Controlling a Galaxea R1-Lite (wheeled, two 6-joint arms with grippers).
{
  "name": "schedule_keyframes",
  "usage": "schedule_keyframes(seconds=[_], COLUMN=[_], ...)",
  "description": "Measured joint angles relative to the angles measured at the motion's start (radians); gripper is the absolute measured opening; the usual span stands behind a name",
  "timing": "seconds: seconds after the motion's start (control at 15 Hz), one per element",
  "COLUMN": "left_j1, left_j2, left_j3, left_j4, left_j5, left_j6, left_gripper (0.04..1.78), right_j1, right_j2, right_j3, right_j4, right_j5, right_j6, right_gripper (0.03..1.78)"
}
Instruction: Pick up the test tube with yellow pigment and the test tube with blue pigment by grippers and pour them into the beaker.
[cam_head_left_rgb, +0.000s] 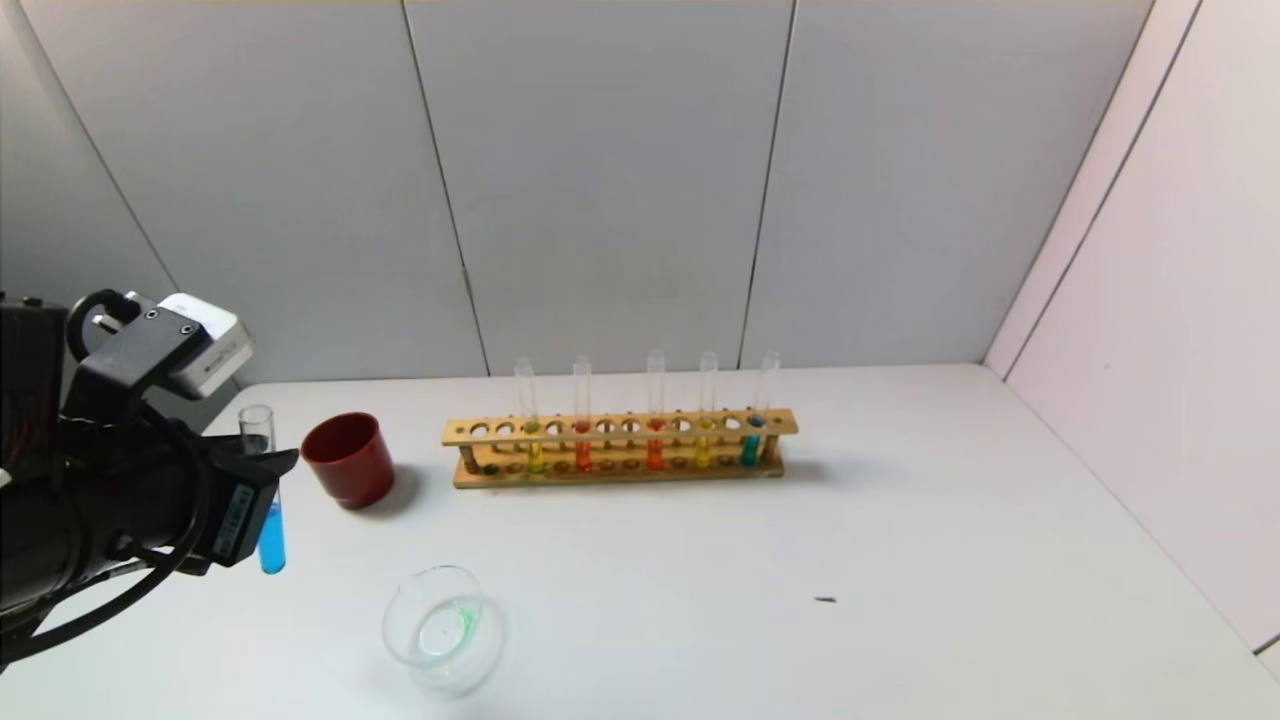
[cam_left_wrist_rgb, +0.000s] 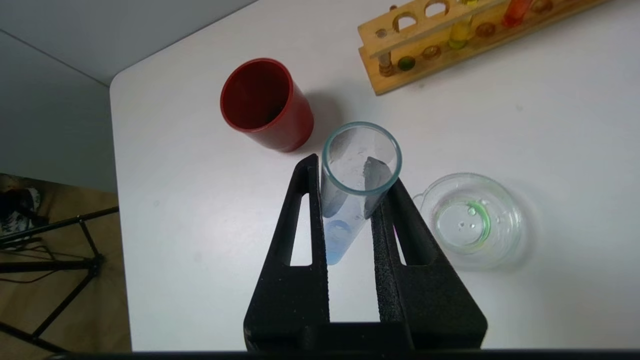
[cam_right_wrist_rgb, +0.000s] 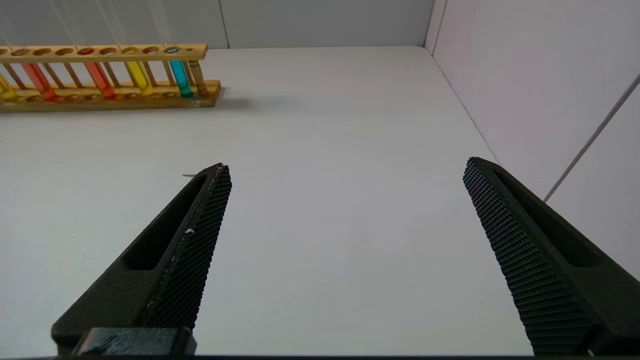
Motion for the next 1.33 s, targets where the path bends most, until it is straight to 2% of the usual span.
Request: schedule_keyframes(seconds=[0.53, 0.73, 1.13, 1.33], left_j1=[0.024, 0.007, -0.101, -0.150], left_j2=[-0.017, 0.011, 0.101, 0.155], left_j3=[0.075, 0.091, 0.097, 0.090], left_j4=[0.021, 0.032, 0.081, 0.121], left_j5=[0.020, 0.043, 0.201, 0.230], left_j6=[0.101, 0.127, 0.160, 0.169], left_gripper=[0.31, 0.31, 0.31, 0.31], right_j1=[0.000, 0.000, 0.000, 0.000], right_j2=[0.000, 0.000, 0.000, 0.000], right_j3=[0.000, 0.000, 0.000, 0.000], right_j4=[0.000, 0.000, 0.000, 0.000], right_j5=[0.000, 0.000, 0.000, 0.000], right_j6=[0.000, 0.000, 0.000, 0.000], right_gripper=[1.70, 1.70, 1.70, 1.70])
